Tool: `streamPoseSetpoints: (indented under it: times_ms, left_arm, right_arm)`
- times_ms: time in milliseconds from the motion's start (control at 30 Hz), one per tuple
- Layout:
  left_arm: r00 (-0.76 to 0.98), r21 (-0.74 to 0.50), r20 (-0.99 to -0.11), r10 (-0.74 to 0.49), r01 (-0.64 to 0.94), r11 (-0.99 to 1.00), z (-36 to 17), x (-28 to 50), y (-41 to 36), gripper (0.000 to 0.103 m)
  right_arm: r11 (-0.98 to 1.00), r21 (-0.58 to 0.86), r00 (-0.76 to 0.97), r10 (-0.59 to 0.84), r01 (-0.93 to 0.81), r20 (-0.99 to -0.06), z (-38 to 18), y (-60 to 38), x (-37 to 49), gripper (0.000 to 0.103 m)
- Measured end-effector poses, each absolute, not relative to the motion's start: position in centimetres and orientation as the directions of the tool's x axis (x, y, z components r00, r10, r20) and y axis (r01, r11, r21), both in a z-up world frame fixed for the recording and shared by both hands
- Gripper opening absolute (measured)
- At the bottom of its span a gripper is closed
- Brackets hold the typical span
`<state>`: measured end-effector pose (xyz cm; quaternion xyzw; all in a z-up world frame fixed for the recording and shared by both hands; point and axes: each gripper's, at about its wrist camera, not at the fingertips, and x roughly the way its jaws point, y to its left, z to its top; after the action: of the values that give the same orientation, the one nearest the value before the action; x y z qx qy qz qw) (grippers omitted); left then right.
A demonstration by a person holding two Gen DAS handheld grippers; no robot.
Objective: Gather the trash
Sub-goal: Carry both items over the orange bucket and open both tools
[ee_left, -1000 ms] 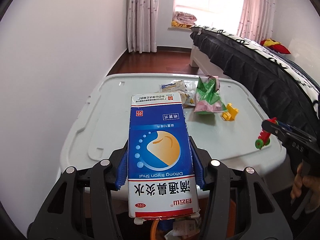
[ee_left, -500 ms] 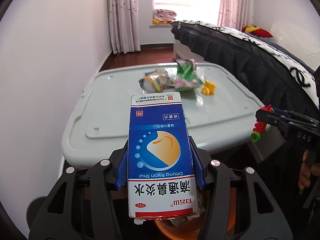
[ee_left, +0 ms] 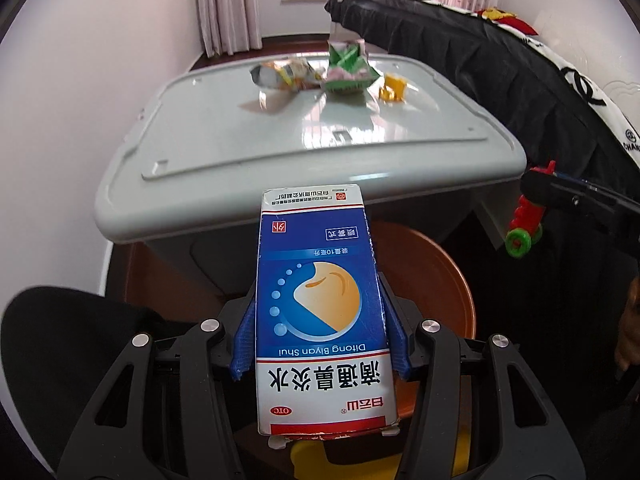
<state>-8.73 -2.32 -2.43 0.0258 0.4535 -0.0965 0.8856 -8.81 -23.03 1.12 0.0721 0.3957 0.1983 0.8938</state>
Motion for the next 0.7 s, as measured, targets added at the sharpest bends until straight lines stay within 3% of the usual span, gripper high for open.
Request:
streamPoseSetpoints:
  times_ms: [300, 700]
  left_arm:
    - [0.479, -0.073, -0.864, -0.158, 0.193, 0.979, -4.9, -8.2, -2.7, 0.051]
    - [0.464, -0.075, -0.871, -0.159, 0.194, 0.978, -5.3, -8.0, -2.7, 0.051]
  right_arm:
    - [0.91, 0.295, 0.572, 0.412, -0.29, -0.709, -0.4, -22.4, -8.9, 0.039]
    - [0.906, 0.304, 0.549, 0.42, -0.294, -0.722, -1.2, -22.0, -8.5, 0.039]
